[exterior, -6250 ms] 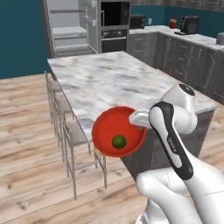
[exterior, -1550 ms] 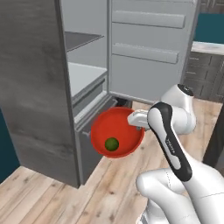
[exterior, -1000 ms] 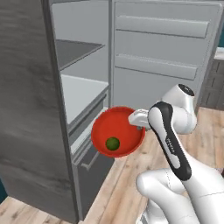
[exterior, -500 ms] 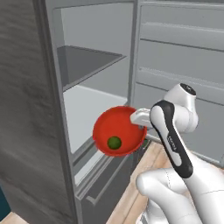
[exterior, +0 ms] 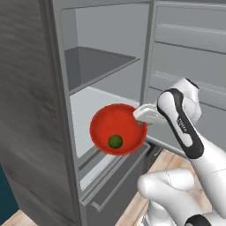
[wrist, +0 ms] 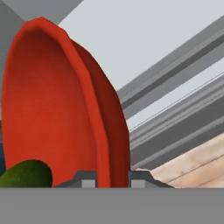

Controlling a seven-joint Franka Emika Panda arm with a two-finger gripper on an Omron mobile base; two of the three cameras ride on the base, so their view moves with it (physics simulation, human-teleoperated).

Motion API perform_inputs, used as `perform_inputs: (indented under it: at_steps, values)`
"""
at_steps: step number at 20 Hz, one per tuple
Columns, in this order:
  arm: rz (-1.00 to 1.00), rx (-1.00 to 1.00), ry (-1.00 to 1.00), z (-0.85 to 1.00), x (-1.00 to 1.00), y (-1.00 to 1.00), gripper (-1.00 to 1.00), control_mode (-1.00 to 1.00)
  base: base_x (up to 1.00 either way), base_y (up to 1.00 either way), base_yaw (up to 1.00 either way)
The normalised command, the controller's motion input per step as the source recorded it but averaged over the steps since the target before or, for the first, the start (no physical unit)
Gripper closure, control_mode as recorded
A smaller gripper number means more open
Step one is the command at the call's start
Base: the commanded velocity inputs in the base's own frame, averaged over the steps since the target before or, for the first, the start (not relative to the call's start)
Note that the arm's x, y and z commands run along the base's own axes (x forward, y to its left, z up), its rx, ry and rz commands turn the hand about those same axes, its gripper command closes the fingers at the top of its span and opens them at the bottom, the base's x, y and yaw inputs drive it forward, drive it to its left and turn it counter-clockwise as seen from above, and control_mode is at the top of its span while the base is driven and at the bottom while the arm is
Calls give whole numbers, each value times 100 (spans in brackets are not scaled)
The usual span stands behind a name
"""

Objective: Move the glass cup from next to the sink to the open cabinet. Then, move the bowl with the lime to the fridge to clear the area for faucet cleaning.

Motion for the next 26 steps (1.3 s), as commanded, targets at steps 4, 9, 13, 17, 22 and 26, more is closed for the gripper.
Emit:
perform_inputs:
  at_steps: [4, 9, 13, 17, 22, 26]
  values:
    - [12, 46, 19, 99, 32, -1, 100, -100, 0, 0, 0]
    - [-20, 42, 7, 89, 8, 1, 100, -100, 0, 0, 0]
    - [-32, 9, 10, 87, 7, 2, 100, -100, 0, 0, 0]
    - [-42, -6, 18, 83, 3, 0, 100, -100, 0, 0, 0]
    - [-28, -19, 25, 73, 16, 11, 100, -100, 0, 0, 0]
    - [-1, -2, 6, 2, 17, 21, 100, -100, 0, 0, 0]
